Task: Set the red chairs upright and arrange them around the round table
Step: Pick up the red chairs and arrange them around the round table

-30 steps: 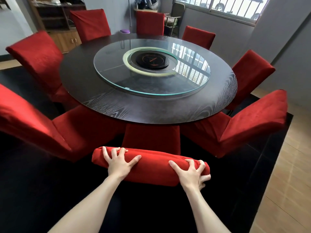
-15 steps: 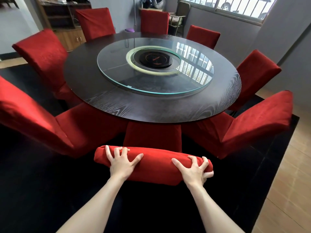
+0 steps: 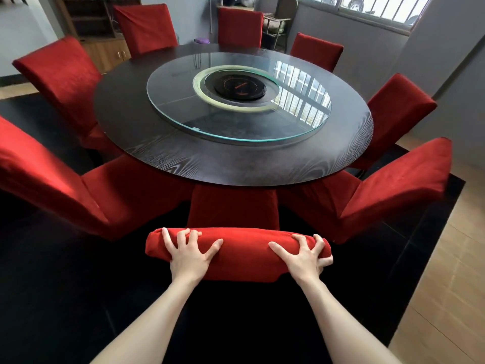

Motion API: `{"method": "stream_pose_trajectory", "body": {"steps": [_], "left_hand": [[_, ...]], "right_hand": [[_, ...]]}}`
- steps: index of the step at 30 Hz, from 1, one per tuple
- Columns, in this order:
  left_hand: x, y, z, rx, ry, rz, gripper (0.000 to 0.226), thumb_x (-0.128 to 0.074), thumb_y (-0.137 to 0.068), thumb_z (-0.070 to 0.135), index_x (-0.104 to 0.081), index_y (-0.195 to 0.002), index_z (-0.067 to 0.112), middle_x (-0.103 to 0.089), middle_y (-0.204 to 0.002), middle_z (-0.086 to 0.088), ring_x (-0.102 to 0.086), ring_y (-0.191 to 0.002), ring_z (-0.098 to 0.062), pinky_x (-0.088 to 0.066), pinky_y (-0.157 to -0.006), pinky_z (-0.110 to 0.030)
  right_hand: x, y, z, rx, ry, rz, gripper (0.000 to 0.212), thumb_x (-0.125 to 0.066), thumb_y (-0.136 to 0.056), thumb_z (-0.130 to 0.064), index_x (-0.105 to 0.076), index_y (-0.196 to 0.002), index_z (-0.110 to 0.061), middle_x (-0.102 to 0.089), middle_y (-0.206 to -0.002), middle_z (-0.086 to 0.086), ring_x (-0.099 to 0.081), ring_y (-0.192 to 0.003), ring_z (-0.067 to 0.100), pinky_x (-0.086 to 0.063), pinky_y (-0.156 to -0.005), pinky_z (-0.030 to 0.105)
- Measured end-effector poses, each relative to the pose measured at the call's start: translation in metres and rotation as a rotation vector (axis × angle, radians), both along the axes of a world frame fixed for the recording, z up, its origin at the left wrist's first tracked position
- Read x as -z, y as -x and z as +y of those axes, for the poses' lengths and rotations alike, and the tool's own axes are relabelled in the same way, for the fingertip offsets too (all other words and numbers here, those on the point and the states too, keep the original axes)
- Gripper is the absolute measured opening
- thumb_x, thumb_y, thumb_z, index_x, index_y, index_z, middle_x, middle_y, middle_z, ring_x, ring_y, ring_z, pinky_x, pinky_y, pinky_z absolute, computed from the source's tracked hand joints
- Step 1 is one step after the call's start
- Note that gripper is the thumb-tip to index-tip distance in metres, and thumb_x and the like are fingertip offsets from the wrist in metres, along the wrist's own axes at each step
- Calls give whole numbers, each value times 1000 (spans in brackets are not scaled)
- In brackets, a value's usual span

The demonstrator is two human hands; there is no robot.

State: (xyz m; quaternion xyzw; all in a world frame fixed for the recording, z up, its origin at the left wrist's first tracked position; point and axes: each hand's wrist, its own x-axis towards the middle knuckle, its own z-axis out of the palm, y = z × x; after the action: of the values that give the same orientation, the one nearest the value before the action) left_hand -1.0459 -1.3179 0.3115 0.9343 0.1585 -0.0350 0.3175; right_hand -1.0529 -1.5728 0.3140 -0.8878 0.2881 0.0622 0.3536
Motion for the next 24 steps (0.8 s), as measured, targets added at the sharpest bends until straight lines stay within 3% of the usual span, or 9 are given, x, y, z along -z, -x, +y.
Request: {"method": "stream_pose_trajectory", "body": {"steps": [11, 15, 18, 24], "left_hand": [[-5, 1, -8, -2, -37, 23, 94, -34, -66, 86, -49, -134, 23, -31, -149, 0, 21, -144, -21, -35, -107, -54], [-11, 1, 4, -5, -48, 65, 101, -35, -61, 90, -42, -141, 29, -16, -160, 3, 19, -146, -17, -32, -107, -61], [-12, 1, 17, -54, -62, 69, 109, -37, -59, 90, -37, -146, 25, -5, -163, 2, 16, -148, -13, -29, -109, -60], [-12, 1, 15, -64, -72, 72, 106, -37, -61, 90, -40, -143, 23, -17, -160, 1, 12, -148, -12, -34, -108, -60]], "right_hand": [[-6, -4, -10, -31, -43, 21, 83, -68, -60, -81, -50, -132, -44, 5, -154, -12, 9, -138, 39, -22, -113, 54], [-7, -2, -5, -4, -84, 1, 91, -70, -59, -79, -45, -139, -43, 11, -156, -16, 16, -140, 38, -25, -113, 53], [-6, 1, -2, 42, -123, -18, 96, -72, -57, -79, -42, -142, -44, 18, -155, -21, 23, -141, 35, -32, -110, 52], [-5, 3, -4, 58, -131, -44, 98, -73, -55, -79, -44, -141, -44, 17, -154, -25, 23, -141, 33, -36, -107, 52]]}}
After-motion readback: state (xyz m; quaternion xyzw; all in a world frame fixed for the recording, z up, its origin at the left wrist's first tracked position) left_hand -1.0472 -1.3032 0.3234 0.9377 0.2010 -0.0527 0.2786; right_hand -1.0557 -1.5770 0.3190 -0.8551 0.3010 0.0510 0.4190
